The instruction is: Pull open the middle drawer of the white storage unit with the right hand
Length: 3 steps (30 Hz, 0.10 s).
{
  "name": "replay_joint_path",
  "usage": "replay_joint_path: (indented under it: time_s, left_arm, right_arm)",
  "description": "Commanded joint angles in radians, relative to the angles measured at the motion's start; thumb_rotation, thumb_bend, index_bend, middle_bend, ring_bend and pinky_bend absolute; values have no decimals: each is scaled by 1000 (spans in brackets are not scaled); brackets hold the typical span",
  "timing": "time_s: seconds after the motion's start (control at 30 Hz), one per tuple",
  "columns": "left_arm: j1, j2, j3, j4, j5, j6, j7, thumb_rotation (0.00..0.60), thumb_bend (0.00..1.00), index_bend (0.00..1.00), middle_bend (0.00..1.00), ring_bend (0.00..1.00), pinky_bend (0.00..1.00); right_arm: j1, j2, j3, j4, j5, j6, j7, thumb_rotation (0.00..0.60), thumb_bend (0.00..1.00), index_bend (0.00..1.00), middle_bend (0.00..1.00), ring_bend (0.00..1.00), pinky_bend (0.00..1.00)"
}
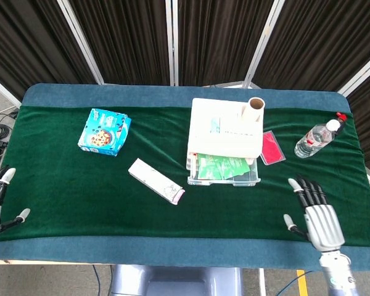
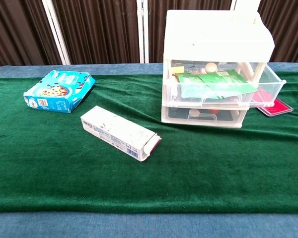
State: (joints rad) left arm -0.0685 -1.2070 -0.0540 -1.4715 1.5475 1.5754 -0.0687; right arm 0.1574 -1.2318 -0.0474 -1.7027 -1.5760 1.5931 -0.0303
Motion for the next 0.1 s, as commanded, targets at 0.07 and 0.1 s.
replay_joint_path:
  time_s: [0.07, 0.1]
  left_arm:
    - [-2, -1, 0, 3, -11, -13, 5, 600, 190, 0, 0, 0, 0]
    - [-3, -1, 0, 4, -13, -14, 5, 600, 190, 0, 0, 0, 0]
  right_arm:
    - [-21, -3, 10, 55, 22, 5, 47, 600, 245, 20, 0, 0, 0]
    - [-23, -6, 13, 63, 28, 3, 55, 600, 245, 20, 0, 0, 0]
